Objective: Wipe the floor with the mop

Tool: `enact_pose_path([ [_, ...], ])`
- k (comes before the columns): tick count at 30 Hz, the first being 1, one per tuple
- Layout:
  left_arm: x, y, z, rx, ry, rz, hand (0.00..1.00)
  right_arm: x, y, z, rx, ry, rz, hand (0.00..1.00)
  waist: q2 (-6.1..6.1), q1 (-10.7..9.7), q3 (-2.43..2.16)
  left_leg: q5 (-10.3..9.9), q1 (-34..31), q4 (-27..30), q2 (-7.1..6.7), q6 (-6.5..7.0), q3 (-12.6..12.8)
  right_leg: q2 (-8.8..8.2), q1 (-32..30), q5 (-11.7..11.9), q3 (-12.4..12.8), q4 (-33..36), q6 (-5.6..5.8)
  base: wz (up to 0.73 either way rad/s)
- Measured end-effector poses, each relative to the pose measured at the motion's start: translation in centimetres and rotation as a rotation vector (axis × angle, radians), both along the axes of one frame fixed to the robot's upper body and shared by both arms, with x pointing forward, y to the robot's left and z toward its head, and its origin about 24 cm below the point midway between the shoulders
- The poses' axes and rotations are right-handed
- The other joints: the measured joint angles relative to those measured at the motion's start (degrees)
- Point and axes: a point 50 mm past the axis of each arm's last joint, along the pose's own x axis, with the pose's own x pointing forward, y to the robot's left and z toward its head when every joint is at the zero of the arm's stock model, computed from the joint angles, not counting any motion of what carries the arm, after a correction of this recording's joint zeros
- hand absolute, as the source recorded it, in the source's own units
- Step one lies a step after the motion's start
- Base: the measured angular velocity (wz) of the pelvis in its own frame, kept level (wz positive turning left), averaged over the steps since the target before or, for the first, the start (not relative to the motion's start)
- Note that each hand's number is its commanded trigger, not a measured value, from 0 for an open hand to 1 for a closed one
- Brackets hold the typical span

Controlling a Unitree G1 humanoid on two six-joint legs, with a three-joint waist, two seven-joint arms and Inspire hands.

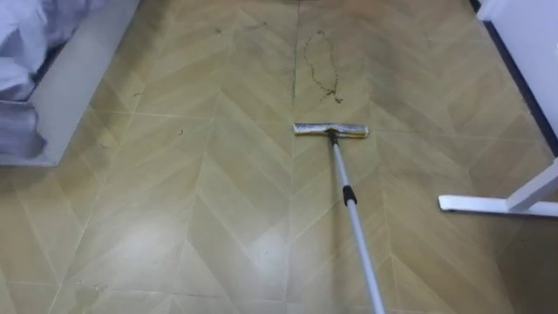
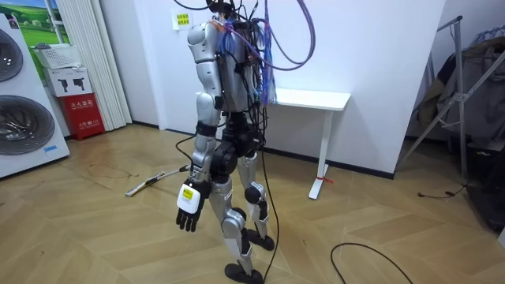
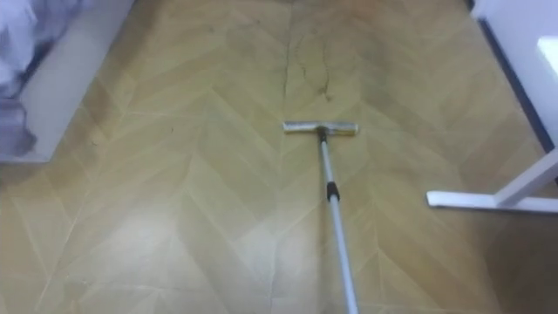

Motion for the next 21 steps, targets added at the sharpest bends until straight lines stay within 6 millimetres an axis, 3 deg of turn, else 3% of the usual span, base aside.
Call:
enact_pose_path([
  [4,0.5,-0.2,-0.1,-0.009,0.009,-0.003,0.0,0.5,-0.3,0.1,-0.011,-0.024,-0.014,1.0,0.57,0.11,0.04,0.02,-3.8,1.51,0.03,0.04,-0.07,-0.29,-4.1,-0.01,-0.51,2.04,0.0,0.05],
  [7,1.4,-0.4,-0.2,-0.014,0.01,-0.008,0.0,1.2,-0.5,0.3,-0.028,-0.046,-0.037,1.0,1.0,-0.35,0.35,0.17,-7.81,3.7,-0.26,0.28,-0.84,-1.08,-8.13,-0.31,-1.89,4.89,-0.08,0.14],
  [10,2.4,-0.3,-0.1,-0.01,-0.009,-0.002,0.0,2.0,-0.6,0.5,-0.022,-0.079,-0.075,1.0,0.34,-0.41,0.68,0.22,-12.53,6.63,-1.29,0.37,-0.89,-2.69,-13.94,-2.53,-1.35,10.95,-0.11,0.16],
  [14,2.9,0.0,0.0,-0.012,0.006,0.029,0.0,3.1,-1.2,0.8,-0.016,-0.117,-0.138,1.0,-0.21,-0.53,0.99,-0.24,-22.12,15.53,-2.7,0.7,-1.66,-4.85,-22.67,-5.94,-0.97,20.13,-0.29,0.3],
  [18,1.9,0.3,-0.2,-0.002,0.102,0.022,0.0,4.1,-2.4,1.3,-0.026,-0.131,-0.18,1.0,0.64,0.82,1.23,-4.49,-30.19,27.63,-1.75,0.23,-2.61,-4.86,-29.23,-10.09,-1.07,30.25,-1.34,0.24],
  [20,1.7,0.5,-0.2,-0.003,0.138,0.025,0.0,4.9,-3.3,1.7,-0.035,-0.136,-0.207,1.0,1.25,1.86,1.5,-8.04,-35.04,35.74,-1.51,-0.26,-4.24,-4.7,-33.58,-14.01,-1.2,38.88,-2.43,0.39],
  [21,1.6,0.8,-0.1,0.0,0.152,0.025,0.0,5.2,-3.6,1.8,-0.043,-0.125,-0.212,1.0,1.36,2.14,1.46,-8.78,-36.87,39.17,-1.5,-0.69,-5.0,-4.47,-35.27,-15.7,-1.14,42.31,-3.41,0.41],
])
